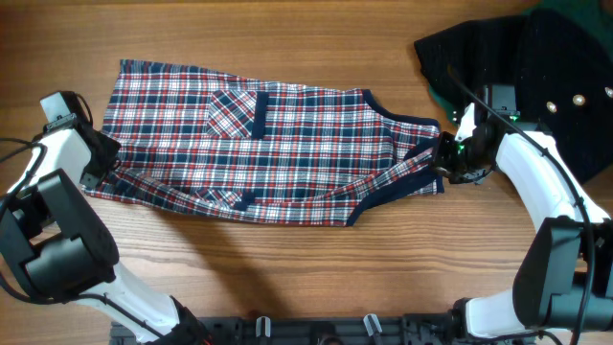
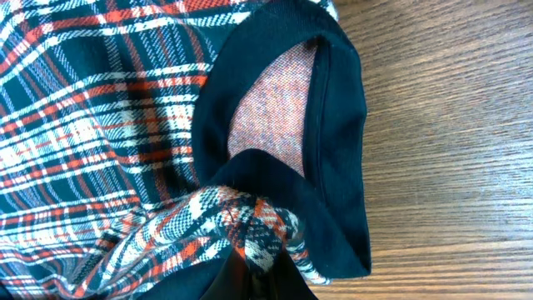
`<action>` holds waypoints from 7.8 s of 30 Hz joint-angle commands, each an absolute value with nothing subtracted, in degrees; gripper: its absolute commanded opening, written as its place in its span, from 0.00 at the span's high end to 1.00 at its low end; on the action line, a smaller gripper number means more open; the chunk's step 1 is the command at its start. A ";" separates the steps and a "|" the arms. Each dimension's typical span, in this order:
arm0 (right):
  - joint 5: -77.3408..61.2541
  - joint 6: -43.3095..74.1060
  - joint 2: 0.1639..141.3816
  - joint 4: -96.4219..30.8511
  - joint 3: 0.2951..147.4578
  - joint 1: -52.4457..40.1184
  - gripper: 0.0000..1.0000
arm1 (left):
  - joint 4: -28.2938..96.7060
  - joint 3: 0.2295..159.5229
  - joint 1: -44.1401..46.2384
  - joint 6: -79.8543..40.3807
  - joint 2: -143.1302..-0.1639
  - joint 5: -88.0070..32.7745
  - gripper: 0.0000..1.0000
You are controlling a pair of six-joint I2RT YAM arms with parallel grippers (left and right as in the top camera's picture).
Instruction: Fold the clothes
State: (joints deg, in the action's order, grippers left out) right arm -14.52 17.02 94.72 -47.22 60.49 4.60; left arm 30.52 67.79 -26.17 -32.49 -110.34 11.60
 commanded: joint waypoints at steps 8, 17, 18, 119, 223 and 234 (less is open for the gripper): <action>-12.05 19.90 95.39 -47.33 75.05 6.66 0.96 | 30.02 68.38 -26.13 -33.23 -112.64 14.66 0.96; -12.08 19.44 107.46 -53.43 74.56 7.68 0.96 | 30.20 68.38 -26.11 -31.92 -112.64 14.94 0.96; -12.29 19.31 106.85 -53.32 74.56 7.68 0.96 | 30.20 68.38 -26.11 -31.94 -112.66 14.90 0.96; -9.80 0.01 113.03 -46.22 92.33 -3.75 0.07 | 22.72 110.13 -14.92 -5.91 -134.80 -0.97 0.25; -19.42 -7.66 123.55 -42.85 89.49 2.70 0.20 | 27.14 110.17 -15.22 -3.44 -132.97 5.23 0.96; -23.83 -14.94 123.70 -30.17 89.49 -5.45 0.18 | 28.53 110.17 -15.22 -3.42 -132.97 5.23 0.96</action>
State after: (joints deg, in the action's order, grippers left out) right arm -22.04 -13.41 122.72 -31.99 89.49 -3.66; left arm 27.97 110.52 -15.35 -3.33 -134.43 4.86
